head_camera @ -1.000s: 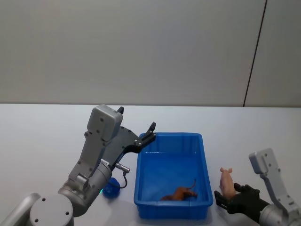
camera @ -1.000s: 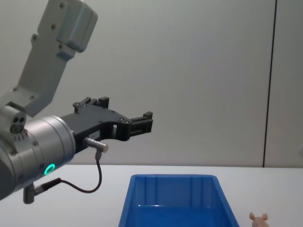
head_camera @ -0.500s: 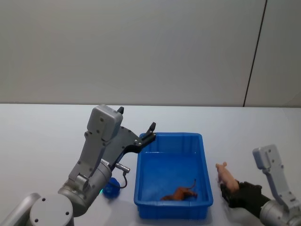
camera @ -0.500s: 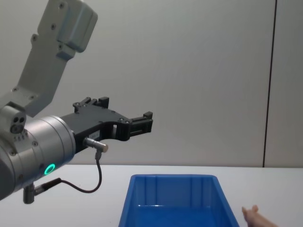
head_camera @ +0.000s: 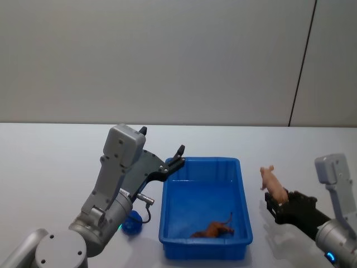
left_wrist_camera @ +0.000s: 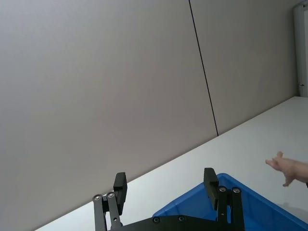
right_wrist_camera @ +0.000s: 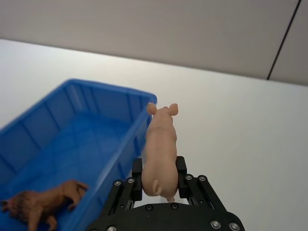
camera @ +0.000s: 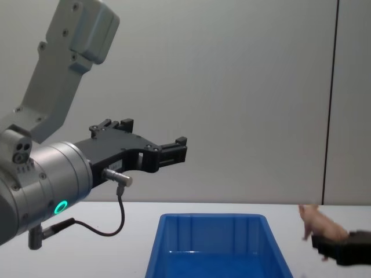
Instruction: Pick up the two dolls from the table and place them into the box.
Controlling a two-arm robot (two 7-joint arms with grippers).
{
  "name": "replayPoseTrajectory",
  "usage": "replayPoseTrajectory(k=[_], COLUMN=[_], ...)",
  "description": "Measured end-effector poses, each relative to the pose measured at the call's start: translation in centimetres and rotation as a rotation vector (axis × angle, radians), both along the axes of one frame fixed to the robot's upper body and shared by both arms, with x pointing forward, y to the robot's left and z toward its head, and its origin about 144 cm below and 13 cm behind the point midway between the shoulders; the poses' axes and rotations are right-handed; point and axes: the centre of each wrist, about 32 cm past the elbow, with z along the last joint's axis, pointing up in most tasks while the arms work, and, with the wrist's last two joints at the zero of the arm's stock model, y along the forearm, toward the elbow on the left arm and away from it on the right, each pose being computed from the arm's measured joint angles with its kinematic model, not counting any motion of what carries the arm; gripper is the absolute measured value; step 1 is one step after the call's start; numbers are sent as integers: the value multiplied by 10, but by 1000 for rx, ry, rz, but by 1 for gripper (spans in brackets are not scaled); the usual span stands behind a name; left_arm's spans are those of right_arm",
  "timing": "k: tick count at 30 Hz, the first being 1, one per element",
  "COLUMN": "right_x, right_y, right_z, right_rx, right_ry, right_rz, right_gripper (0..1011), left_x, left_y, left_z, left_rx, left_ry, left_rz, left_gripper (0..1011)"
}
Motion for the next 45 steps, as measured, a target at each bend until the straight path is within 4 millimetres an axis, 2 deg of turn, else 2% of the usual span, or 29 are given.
replayPoseTrajectory(k=[13, 24, 26, 30, 34, 35, 36, 40, 45], right_x=[7, 18, 20, 25, 28, 30, 31, 32, 33], right_y=[0, 19, 22, 29, 33, 35, 36, 36, 30], right_z=[25, 33, 32, 31, 30, 29, 29, 30, 31], right_rx=[46, 39, 35, 23, 19, 17, 17, 16, 15], right_ry=[-77, -51, -44, -24, -17, -15, -15, -25, -49], right_rz=[126, 274, 287, 313, 324, 328, 329, 329, 321], right_gripper=[380, 383, 415, 579, 653, 741, 741, 868, 979], left_x=[0, 0, 0, 0, 0, 0, 0, 0, 0], left_y=[0, 0, 0, 0, 0, 0, 0, 0, 0], left_z=[0, 0, 0, 0, 0, 0, 0, 0, 0], left_rx=[0, 0, 0, 0, 0, 0, 0, 0, 0], left_ry=[0, 0, 0, 0, 0, 0, 0, 0, 0], left_rz=[0, 0, 0, 0, 0, 0, 0, 0, 0], left_gripper=[1002, 1002, 1002, 1002, 1002, 1001, 1001, 1002, 1001])
